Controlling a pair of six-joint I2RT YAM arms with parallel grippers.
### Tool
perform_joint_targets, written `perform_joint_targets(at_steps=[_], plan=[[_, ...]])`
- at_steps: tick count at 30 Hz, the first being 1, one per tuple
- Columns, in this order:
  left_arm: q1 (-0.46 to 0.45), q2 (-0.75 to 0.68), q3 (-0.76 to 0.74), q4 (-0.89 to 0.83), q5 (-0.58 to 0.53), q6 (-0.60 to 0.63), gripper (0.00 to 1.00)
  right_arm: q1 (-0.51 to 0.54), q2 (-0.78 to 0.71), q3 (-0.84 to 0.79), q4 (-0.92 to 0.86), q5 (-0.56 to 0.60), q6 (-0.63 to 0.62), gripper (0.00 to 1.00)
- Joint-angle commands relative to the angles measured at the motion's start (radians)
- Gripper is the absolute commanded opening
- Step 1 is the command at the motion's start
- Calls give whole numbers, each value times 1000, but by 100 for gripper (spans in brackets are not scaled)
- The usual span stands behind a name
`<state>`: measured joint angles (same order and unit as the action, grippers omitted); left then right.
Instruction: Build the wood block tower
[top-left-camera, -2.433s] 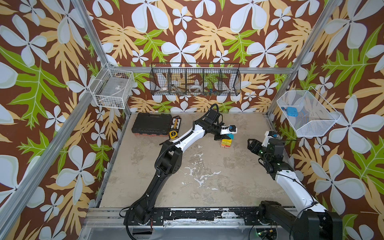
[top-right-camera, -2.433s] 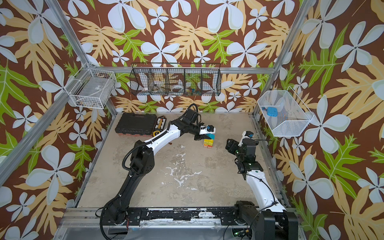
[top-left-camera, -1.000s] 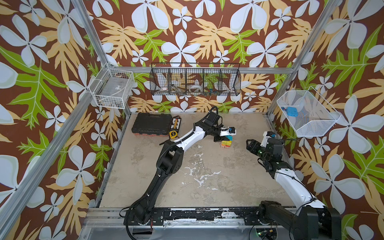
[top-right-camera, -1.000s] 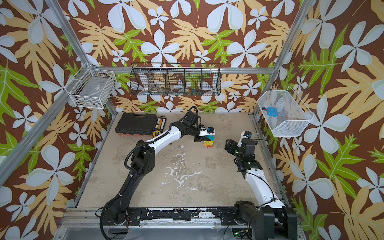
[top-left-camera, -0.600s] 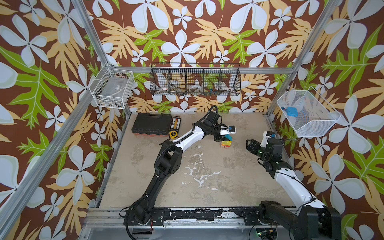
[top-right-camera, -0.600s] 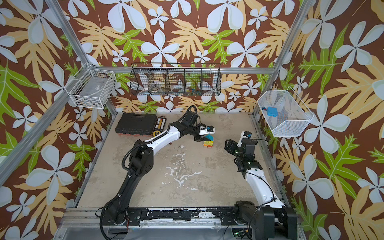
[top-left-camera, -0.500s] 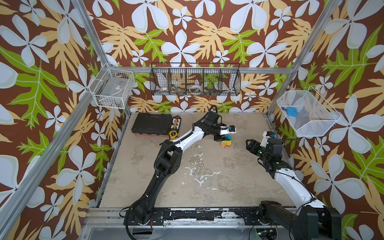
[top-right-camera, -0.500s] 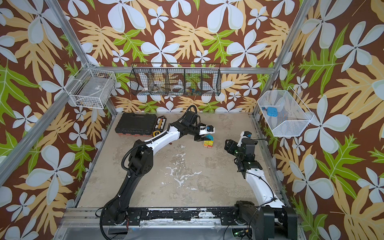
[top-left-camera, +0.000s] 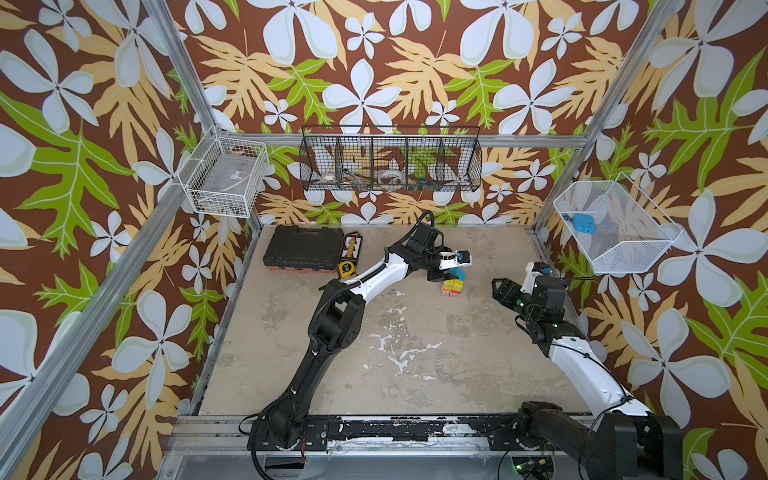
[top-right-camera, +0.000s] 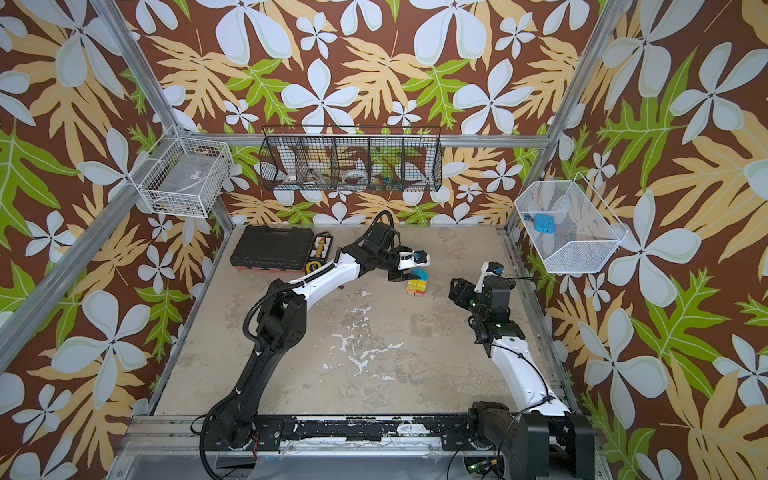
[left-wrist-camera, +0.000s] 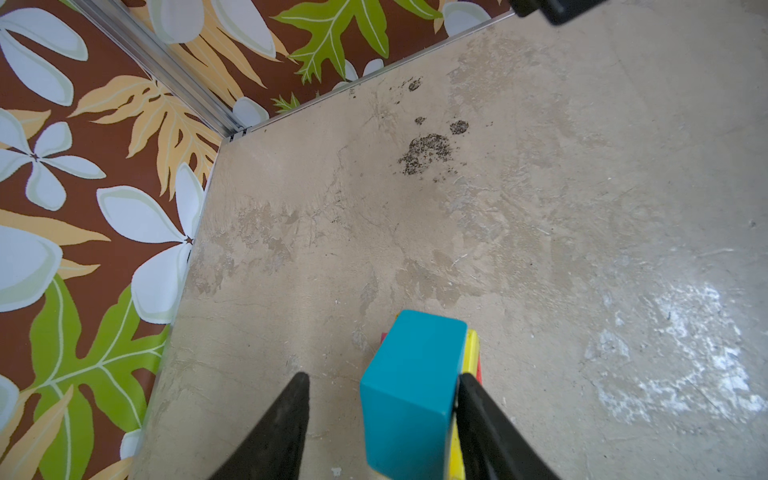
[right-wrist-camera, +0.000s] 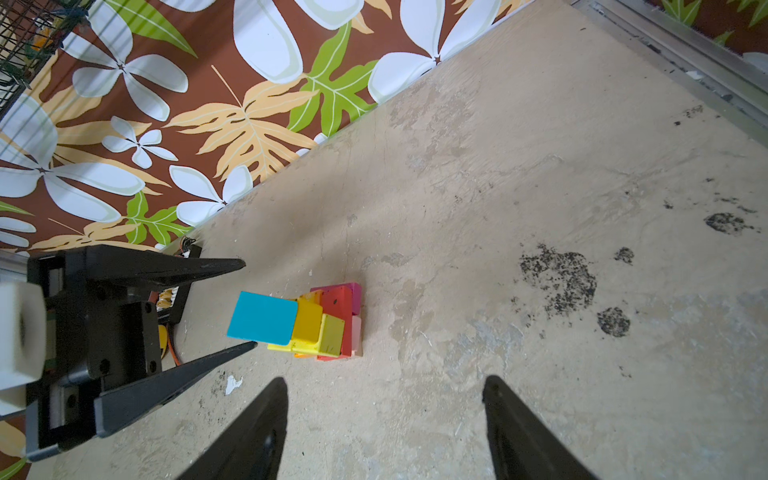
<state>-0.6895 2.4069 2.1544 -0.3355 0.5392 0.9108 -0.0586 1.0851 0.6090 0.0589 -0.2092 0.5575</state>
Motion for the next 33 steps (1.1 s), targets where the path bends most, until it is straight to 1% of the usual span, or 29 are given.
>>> perform_joint_targets(at_steps=[1,4,5,6,7,9,10,13,15,16,17,18,20,21,23,24,26,27,29,31,32,33], plan=[[1,-20,-9,23,13,-10,58,1,4,8,21,-4,-2,73],[1,-31,-20,24,17,-19,58,0,5,9,22,2,-4,73],[1,-41,-28,22,23,-27,59,1,6,13,18,7,-5,74],[1,-56,-40,21,29,-33,76,0,8,16,15,14,-5,74],[2,-77,-58,20,39,-42,99,1,12,25,9,17,-7,74],[1,-139,-123,36,60,-79,100,0,15,39,3,26,-7,75],[1,-180,-179,59,72,-108,100,1,13,46,2,35,-7,77],[2,-349,-394,184,83,-243,100,0,-5,60,-5,95,-6,88],[8,-477,-588,324,51,-370,100,1,-24,64,-12,166,7,92],[16,-551,-693,416,19,-449,100,1,-31,70,-31,228,25,97],[29,-627,-806,507,-22,-528,100,-1,-33,73,-43,288,44,100],[46,-690,-901,583,-58,-590,100,-1,-31,74,-36,314,44,100],[100,-832,-1109,763,-162,-744,100,0,-7,69,24,326,1,100],[130,-892,-1194,834,-215,-803,100,-2,6,70,55,310,-29,100],[217,-1018,-1371,966,-360,-928,100,-6,47,102,55,337,-54,100],[262,-1069,-1442,1017,-413,-980,100,-5,64,103,71,351,-62,100],[376,-1171,-1592,1099,-515,-1070,100,-5,96,59,174,387,-100,100],[416,-1209,-1647,1127,-561,-1083,100,-5,109,30,238,398,-127,100],[473,-1265,-1745,1165,-741,-1045,100,-6,138,-23,336,425,-217,100],[487,-1284,-1817,1222,-913,-972,100,-5,167,-74,408,472,-284,98],[488,-1277,-1860,1268,-985,-954,100,-5,176,-108,446,498,-284,98],[488,-1259,-1901,1330,-1013,-936,100,-6,177,-146,504,497,-282,98]])
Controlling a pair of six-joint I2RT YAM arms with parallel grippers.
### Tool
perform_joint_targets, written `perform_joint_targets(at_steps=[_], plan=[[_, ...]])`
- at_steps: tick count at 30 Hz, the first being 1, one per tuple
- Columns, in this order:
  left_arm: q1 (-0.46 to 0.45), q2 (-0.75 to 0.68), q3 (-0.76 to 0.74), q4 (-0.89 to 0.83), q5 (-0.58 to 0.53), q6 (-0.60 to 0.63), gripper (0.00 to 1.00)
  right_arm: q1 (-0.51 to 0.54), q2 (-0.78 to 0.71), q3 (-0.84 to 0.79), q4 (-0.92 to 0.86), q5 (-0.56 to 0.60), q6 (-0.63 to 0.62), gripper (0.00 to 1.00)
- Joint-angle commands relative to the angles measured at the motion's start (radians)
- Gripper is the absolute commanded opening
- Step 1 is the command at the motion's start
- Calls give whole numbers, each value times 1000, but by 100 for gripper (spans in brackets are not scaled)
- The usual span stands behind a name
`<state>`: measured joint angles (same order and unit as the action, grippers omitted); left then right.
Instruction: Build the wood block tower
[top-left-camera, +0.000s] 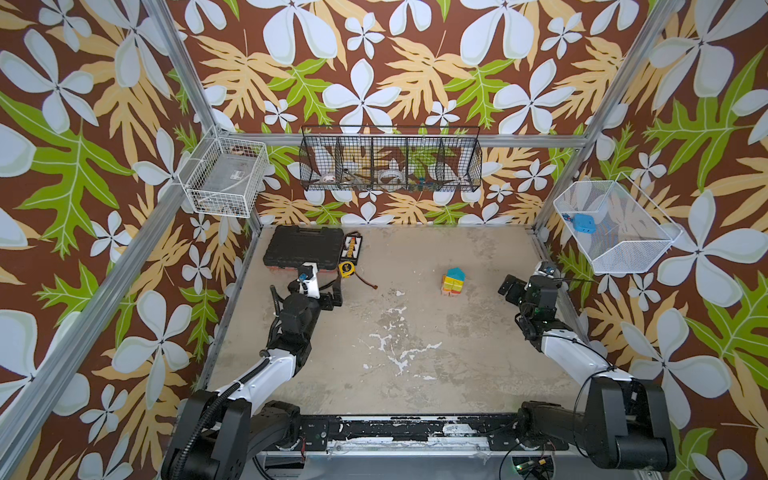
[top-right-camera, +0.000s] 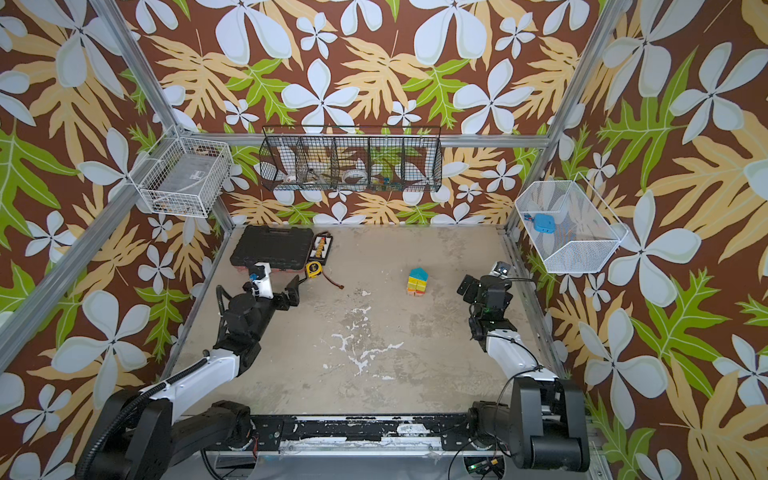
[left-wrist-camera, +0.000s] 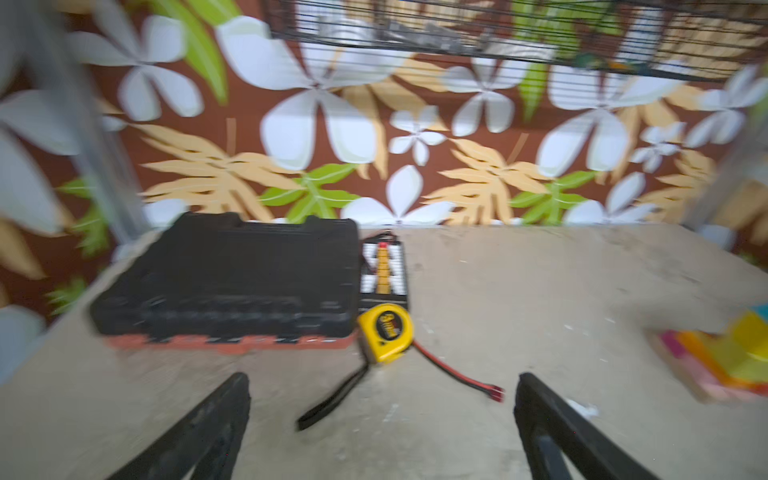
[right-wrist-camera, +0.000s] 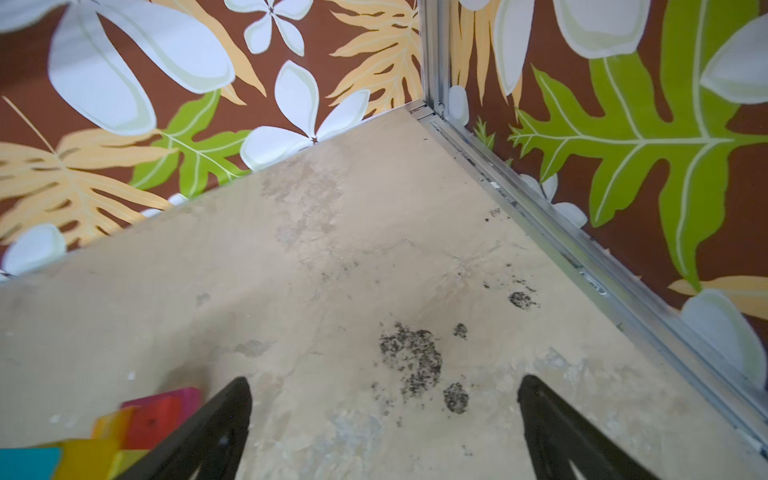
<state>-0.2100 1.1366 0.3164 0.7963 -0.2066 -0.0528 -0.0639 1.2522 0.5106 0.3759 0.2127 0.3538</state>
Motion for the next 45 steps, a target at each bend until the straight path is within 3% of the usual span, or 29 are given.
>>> perform_joint_targets(at_steps=[1,2,3,4,8,9,11,14,15,17,19,25,30,35,45], plan=[[8,47,-107,288,-279,57,100,1,11,-113,279,47,-84,97],[11,92,-134,370,-302,78,100,5,16,-160,385,23,-132,93],[12,88,-94,233,-313,41,100,18,23,-170,400,63,-148,93],[35,100,-72,201,-247,32,100,22,38,-175,409,122,-140,94],[50,226,-146,405,-195,26,100,52,156,-228,610,175,-169,92],[56,285,-164,516,-194,38,100,78,156,-201,553,153,-204,92],[84,260,-128,380,-124,1,100,132,196,-231,670,133,-300,92],[114,339,-182,574,-79,8,100,122,185,-261,707,76,-301,93],[113,304,-158,458,-53,-3,100,118,190,-284,750,49,-308,93],[115,340,-175,561,-57,14,100,113,215,-311,821,34,-312,100],[119,309,-154,466,-42,-2,100,109,211,-309,809,28,-307,100],[133,329,-154,498,-18,-3,100,108,213,-309,813,26,-309,100],[132,320,-169,518,-26,-4,100,64,201,-357,884,-61,-288,100],[132,320,-169,517,-22,-1,100,96,214,-323,840,4,-307,100],[132,321,-170,518,-22,-1,100,107,222,-314,830,16,-315,100]])
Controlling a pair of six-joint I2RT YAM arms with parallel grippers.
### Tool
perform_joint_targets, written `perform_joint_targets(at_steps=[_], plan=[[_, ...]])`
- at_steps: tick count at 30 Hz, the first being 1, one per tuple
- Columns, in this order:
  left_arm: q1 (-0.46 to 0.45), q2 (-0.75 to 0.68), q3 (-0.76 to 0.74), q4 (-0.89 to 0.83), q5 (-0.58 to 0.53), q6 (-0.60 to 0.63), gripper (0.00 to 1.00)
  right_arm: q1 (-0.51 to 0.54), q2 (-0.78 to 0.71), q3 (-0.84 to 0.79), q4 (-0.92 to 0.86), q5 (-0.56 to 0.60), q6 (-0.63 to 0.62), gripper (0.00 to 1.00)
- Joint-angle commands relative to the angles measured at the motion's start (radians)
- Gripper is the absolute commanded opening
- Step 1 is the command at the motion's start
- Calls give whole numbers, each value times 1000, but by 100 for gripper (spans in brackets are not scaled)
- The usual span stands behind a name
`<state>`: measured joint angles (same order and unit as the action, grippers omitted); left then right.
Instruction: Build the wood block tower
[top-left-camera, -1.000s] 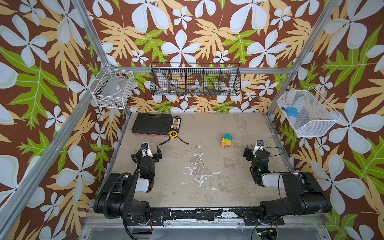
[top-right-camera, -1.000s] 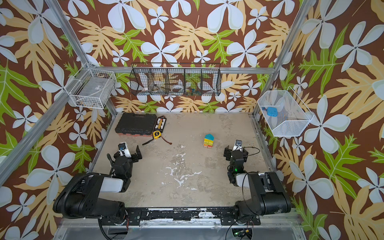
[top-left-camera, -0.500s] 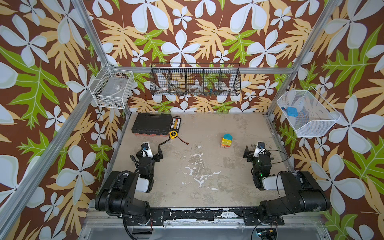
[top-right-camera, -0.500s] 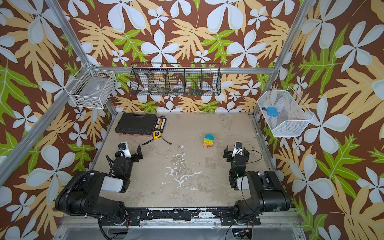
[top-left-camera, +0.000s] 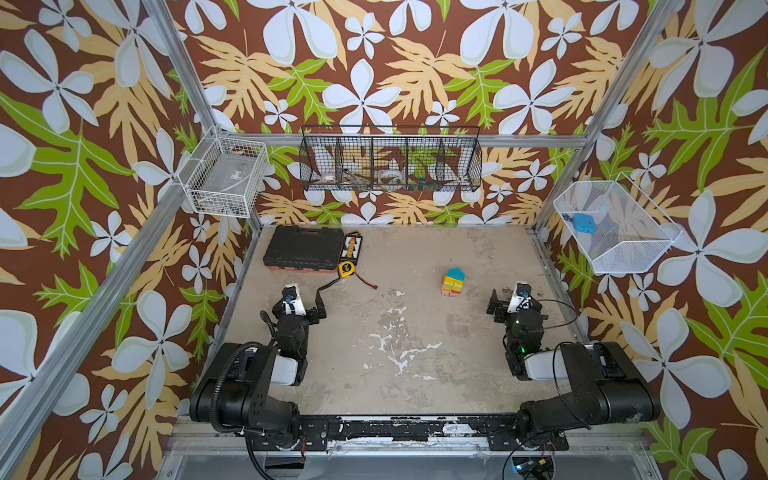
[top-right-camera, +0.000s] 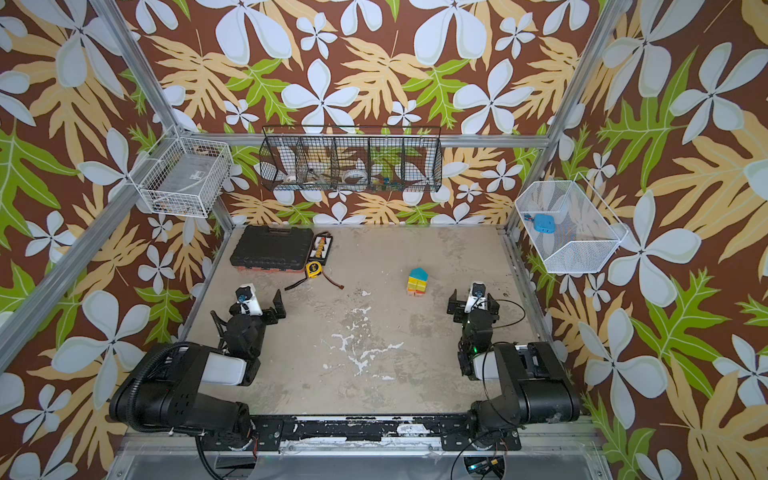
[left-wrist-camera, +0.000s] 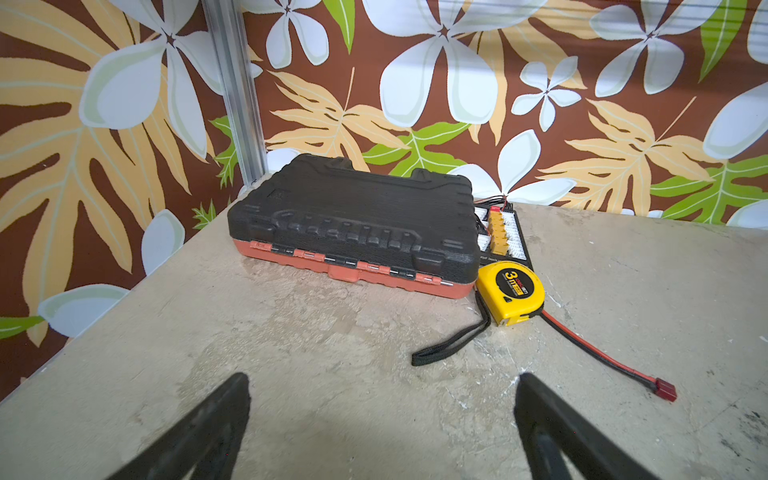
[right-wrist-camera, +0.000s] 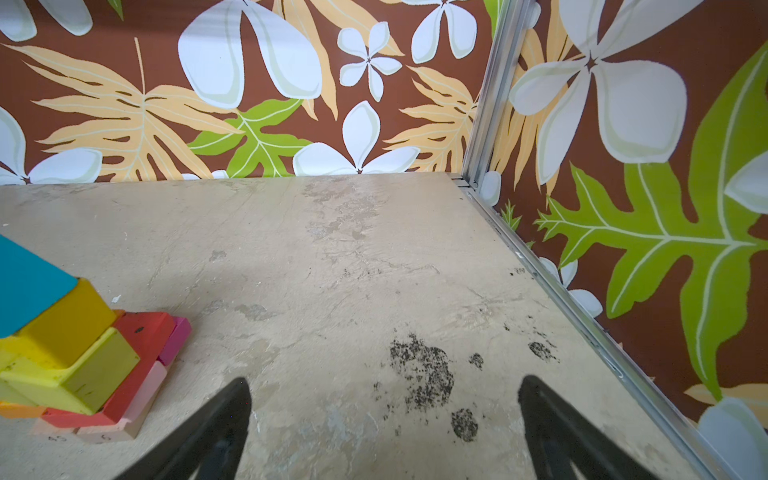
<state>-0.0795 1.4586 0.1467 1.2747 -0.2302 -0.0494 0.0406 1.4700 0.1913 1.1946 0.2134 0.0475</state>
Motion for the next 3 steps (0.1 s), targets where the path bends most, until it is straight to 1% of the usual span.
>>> perform_joint_targets(at_steps=[1,3], plan=[[1,-1,1,40,1,-4,100,3,4,5,11,14,-8,100],[1,-2,1,40,2,-4,100,4,-2,1,14,16,-9,100]])
